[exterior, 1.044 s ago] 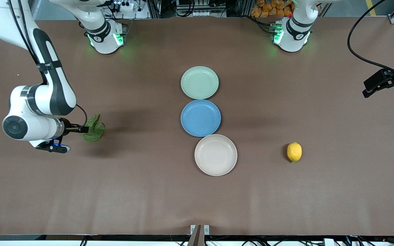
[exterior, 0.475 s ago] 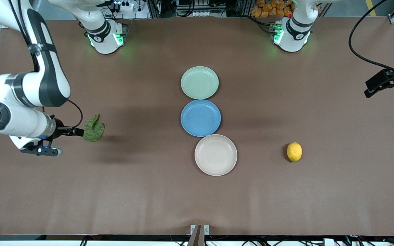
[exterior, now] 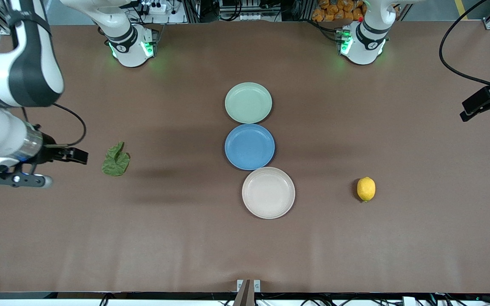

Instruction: Pick lemon and lettuce from plates

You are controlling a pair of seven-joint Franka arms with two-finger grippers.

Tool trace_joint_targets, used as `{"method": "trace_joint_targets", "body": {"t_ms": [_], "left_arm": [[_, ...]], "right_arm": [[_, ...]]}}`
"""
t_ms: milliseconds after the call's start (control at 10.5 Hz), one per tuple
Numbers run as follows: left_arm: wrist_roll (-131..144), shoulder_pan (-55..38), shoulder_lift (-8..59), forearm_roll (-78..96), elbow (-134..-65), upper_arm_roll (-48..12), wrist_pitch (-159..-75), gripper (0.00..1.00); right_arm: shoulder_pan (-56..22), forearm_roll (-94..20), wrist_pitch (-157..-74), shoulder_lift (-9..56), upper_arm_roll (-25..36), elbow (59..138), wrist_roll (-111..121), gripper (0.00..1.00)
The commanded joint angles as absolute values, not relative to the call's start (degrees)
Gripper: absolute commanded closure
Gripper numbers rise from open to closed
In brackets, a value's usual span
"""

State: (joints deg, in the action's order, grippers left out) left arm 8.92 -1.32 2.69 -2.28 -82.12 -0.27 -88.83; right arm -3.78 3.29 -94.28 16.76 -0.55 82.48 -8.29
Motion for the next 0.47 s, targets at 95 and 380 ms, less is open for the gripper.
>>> {"method": "trace_joint_targets", "body": {"t_ms": [95, 380], "left_arm": [[8.44, -1.23, 1.67, -1.23, -82.62, -0.79, -88.07, 0.0], [8.26, -1.93, 1.67, -0.88, -82.62, -1.14, -88.07, 0.0]], "right_arm": [[-2.37, 2.28, -90.27, 13.81, -1.05, 79.28, -6.5, 0.0], [-1.41, 2.46, -88.6, 10.82, -1.06, 79.1, -6.42, 0.0]]}}
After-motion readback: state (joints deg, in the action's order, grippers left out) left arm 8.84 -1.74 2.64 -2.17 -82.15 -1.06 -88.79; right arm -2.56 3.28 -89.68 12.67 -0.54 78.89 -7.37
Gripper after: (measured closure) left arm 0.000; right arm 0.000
